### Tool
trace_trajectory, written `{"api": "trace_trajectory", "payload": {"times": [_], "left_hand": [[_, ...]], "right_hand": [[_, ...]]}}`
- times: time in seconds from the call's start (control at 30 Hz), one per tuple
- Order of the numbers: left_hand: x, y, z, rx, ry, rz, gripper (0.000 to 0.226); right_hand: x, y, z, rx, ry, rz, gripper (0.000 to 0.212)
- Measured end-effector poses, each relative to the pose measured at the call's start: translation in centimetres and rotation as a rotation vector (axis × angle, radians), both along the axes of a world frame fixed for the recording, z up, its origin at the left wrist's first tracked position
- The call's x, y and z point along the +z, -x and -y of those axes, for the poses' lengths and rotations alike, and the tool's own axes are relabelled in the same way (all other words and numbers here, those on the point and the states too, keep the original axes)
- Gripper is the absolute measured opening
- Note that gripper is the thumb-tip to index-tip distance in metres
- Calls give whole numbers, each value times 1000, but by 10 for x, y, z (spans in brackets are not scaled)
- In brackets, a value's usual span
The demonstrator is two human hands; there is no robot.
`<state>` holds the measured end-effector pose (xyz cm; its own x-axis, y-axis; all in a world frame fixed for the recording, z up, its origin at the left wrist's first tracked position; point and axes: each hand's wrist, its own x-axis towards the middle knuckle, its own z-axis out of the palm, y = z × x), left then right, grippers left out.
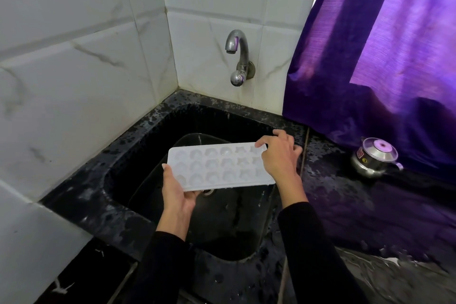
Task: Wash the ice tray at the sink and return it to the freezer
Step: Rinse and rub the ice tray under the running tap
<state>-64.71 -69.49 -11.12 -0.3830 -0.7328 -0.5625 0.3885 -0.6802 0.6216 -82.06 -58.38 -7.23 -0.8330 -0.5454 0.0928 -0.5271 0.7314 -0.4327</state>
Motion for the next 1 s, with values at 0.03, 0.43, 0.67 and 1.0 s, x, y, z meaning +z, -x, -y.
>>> {"api": "trace_trajectory", "payload": {"times": [0.03,0.43,0.67,1.0], "left_hand": [[-1,1,1,-1,-2,1,54],[0,3,5,15,7,26,50],[-5,2,6,13,-17,35,54],[-4,3,5,24,3,44,56]], "right_hand": [[0,1,2,9,-37,-9,44],[2,-3,13,108,-274,-4,46],[1,-6,15,24,-282,12,27],[-2,-5,14,40,-302,58,35]]}}
